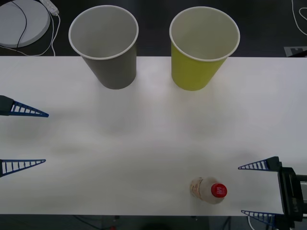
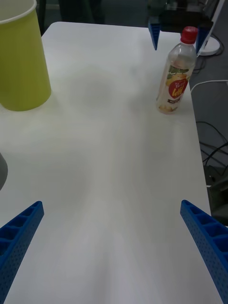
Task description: Put the can into the green bin and the plastic bottle into the gray bin
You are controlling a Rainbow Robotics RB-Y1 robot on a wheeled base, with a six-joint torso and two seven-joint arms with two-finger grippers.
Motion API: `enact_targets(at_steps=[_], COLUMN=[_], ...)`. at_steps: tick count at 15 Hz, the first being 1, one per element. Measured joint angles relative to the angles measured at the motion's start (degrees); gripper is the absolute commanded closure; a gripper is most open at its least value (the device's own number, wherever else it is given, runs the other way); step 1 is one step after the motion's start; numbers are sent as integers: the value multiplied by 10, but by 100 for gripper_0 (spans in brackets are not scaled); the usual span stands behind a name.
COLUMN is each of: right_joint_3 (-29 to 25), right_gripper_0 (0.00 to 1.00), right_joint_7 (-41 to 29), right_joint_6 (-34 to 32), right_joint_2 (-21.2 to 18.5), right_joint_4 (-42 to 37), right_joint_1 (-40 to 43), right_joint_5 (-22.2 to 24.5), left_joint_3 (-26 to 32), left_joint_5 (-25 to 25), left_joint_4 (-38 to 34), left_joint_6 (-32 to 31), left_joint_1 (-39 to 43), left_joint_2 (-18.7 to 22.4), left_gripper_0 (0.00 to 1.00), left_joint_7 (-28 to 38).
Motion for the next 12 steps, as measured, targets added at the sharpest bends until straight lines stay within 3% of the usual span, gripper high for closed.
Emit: enact_targets(at_steps=[12], right_joint_3=[115], right_gripper_0=[0], right_joint_7=[10], right_joint_6=[66], right_joint_2=[8], right_joint_4=[0], right_joint_1=[-36], right_joint_5=[-37], left_joint_3=[0], left_joint_5=[0], left_joint_4=[0], left_joint_6=[0], left_joint_1=[0], left_joint_2=[0], left_gripper_0=[0], left_joint_7=[0])
